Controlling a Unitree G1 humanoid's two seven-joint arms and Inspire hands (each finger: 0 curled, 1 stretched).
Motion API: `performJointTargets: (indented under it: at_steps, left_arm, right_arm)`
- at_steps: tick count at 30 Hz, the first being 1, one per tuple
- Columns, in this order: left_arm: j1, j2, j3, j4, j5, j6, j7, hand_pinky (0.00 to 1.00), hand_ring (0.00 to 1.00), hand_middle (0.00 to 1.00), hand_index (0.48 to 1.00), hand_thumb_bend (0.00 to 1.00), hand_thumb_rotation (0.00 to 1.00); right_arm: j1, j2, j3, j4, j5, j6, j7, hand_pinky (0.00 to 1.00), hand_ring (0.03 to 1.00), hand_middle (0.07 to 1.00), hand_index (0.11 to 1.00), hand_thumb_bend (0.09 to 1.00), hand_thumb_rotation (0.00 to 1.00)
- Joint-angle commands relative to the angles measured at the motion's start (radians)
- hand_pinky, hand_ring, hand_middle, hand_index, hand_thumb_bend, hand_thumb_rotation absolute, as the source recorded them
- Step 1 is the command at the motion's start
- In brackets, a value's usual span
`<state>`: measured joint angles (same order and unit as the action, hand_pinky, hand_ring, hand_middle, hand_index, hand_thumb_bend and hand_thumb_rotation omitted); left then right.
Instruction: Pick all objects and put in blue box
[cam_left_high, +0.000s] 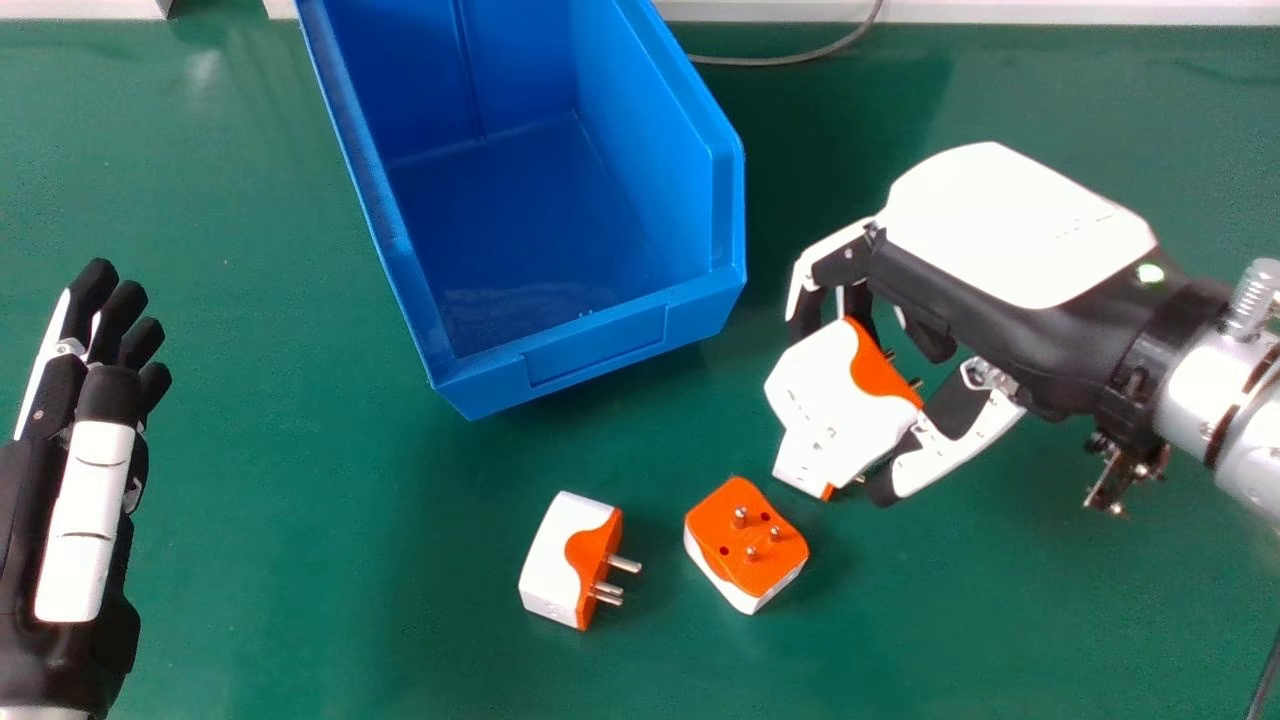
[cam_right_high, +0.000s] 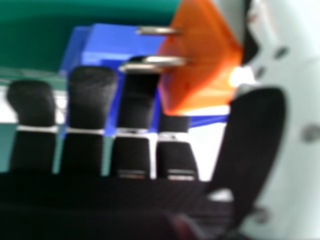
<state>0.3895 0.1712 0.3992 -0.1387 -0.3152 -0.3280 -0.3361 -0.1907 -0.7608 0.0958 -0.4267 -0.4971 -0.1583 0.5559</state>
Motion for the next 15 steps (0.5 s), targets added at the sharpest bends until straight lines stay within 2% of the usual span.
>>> performJointTargets:
  at_steps: [1, 3, 6, 9, 12, 15]
  left_arm:
    - [0.001, 0.010, 0.001, -0.013, -0.003, -0.019, -0.002, 0.97, 0.97, 0.97, 0.965, 0.77, 0.87]
    - [0.000, 0.010, 0.001, -0.014, 0.001, -0.016, 0.001, 0.97, 0.97, 0.97, 0.965, 0.77, 0.87]
    - [-0.006, 0.012, 0.001, -0.001, -0.003, -0.026, -0.007, 0.97, 0.97, 0.97, 0.965, 0.77, 0.87]
    - [-0.006, 0.013, 0.002, 0.000, -0.002, -0.027, -0.009, 0.97, 0.97, 0.97, 0.964, 0.78, 0.87]
    - [-0.011, 0.018, 0.001, 0.003, -0.005, -0.023, -0.018, 0.97, 0.97, 0.97, 0.963, 0.78, 0.88]
    - [-0.011, 0.025, -0.004, -0.003, -0.003, -0.011, -0.023, 0.98, 0.97, 0.97, 0.968, 0.78, 0.88]
  right_arm:
    - [-0.019, 0.004, -0.017, -0.058, 0.031, 0.014, 0.023, 0.16, 0.193, 0.258, 0.470, 0.479, 0.14]
    - [-0.029, 0.010, -0.010, -0.072, 0.036, 0.024, 0.039, 0.15, 0.183, 0.248, 0.470, 0.479, 0.13]
    - [-0.059, 0.027, 0.011, -0.076, 0.048, 0.020, 0.059, 0.14, 0.176, 0.242, 0.470, 0.479, 0.13]
    - [-0.080, 0.047, 0.025, -0.071, 0.058, 0.008, 0.063, 0.12, 0.162, 0.227, 0.470, 0.480, 0.14]
    - [-0.110, 0.081, 0.047, -0.058, 0.068, -0.014, 0.051, 0.12, 0.158, 0.222, 0.469, 0.480, 0.14]
    - [-0.138, 0.114, 0.070, -0.044, 0.074, -0.023, 0.046, 0.12, 0.156, 0.219, 0.469, 0.480, 0.14]
